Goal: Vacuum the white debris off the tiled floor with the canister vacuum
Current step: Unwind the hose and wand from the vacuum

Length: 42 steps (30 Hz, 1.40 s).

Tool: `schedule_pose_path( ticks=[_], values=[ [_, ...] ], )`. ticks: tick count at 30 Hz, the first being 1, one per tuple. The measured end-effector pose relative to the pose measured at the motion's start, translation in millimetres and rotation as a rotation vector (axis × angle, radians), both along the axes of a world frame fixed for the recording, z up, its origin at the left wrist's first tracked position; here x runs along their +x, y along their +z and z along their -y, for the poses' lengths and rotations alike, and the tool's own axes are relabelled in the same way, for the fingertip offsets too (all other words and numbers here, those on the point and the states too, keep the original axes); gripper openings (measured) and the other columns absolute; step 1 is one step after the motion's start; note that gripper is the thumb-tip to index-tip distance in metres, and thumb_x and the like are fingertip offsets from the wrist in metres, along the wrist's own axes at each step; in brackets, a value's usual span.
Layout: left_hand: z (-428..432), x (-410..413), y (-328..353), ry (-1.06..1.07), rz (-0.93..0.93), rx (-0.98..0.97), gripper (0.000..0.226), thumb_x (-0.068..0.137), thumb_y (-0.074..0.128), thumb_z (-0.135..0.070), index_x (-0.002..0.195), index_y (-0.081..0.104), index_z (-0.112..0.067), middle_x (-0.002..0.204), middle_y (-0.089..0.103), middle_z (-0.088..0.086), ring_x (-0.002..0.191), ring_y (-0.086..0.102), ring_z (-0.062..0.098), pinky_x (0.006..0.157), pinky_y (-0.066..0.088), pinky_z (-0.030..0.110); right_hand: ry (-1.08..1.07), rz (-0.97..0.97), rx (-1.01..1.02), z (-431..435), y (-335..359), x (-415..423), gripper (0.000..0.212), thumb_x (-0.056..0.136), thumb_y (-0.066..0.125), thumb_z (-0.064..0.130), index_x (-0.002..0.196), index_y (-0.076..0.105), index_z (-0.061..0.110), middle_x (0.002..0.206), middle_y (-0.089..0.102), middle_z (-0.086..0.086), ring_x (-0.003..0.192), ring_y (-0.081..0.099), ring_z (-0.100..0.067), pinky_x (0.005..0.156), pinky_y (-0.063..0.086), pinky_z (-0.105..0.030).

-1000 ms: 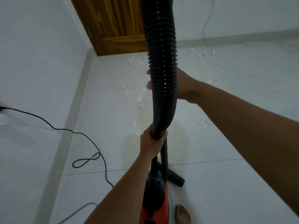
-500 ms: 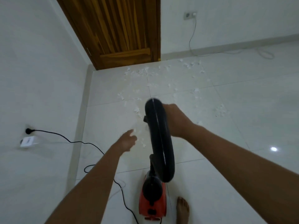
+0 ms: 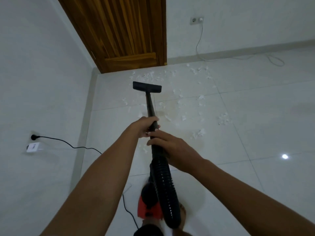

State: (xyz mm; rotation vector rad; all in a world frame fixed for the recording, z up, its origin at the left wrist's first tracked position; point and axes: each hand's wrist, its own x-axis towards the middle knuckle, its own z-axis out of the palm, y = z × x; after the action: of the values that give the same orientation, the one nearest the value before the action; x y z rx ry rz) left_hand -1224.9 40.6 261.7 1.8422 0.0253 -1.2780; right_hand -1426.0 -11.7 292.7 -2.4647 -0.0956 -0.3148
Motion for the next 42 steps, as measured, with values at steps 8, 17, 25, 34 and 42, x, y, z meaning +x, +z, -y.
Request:
schedule_pose_path(
  ticks=[8, 17, 25, 34, 42],
  values=[
    [26.2, -7.5, 8.3, 0.145, 0.08, -0.058, 0.04, 0.102, 0.057, -0.031, 0.134, 0.051, -0.007, 0.105, 0.077, 0.003, 0.091, 0.066, 0.015, 0.07, 0.051, 0.033, -0.374, -0.797, 1.613, -8.9, 44.4, 10.7, 0.069, 0.1, 0.067, 0.032, 0.15, 0.021, 0.044, 0.106, 0.066, -0.023, 0.076, 0.074, -0.035, 0.068, 0.064, -0.046],
    [35.9, -15.3, 9.9, 0.125, 0.017, -0.081, 0.085, 0.107, 0.051, -0.026, 0.158, -0.014, -0.043, 0.099, 0.057, 0.009, 0.086, 0.068, 0.023, 0.066, 0.059, 0.035, -0.43, -0.653, 1.287, -27.7, 30.5, 10.0, 0.082, 0.1, 0.044, 0.002, 0.155, 0.012, 0.054, 0.094, 0.054, -0.013, 0.051, 0.056, -0.016, 0.047, 0.054, -0.03],
    [17.7, -22.1, -4.2, 0.258, 0.112, -0.099, 0.026, 0.107, 0.045, -0.017, 0.133, 0.043, -0.022, 0.083, 0.05, 0.007, 0.063, 0.051, 0.016, 0.056, 0.053, 0.029, -0.382, -0.636, 1.226, -38.2, 21.0, 4.6, 0.071, 0.103, 0.044, 0.009, 0.154, 0.017, 0.051, 0.088, 0.053, -0.01, 0.058, 0.056, -0.017, 0.058, 0.055, -0.036],
    [-8.3, -17.9, 2.2, 0.303, 0.152, -0.088, 0.025, 0.108, 0.043, -0.014, 0.132, 0.044, -0.022, 0.082, 0.05, 0.007, 0.061, 0.048, 0.016, 0.055, 0.05, 0.028, -0.408, -0.76, 1.543, -53.4, 20.9, 10.9, 0.059, 0.107, 0.051, 0.023, 0.148, 0.027, 0.06, 0.076, 0.051, -0.01, 0.058, 0.057, -0.018, 0.064, 0.063, -0.041],
    [-28.1, -6.8, -1.6, 0.36, 0.16, -0.114, 0.03, 0.109, 0.042, -0.015, 0.089, 0.044, -0.037, 0.084, 0.05, 0.008, 0.063, 0.046, 0.016, 0.061, 0.048, 0.029, -0.459, -0.825, 1.591, -75.9, 11.8, 23.2, 0.054, 0.108, 0.049, 0.037, 0.155, 0.026, 0.049, 0.08, 0.054, -0.012, 0.054, 0.065, -0.019, 0.06, 0.062, -0.039]
  ],
)
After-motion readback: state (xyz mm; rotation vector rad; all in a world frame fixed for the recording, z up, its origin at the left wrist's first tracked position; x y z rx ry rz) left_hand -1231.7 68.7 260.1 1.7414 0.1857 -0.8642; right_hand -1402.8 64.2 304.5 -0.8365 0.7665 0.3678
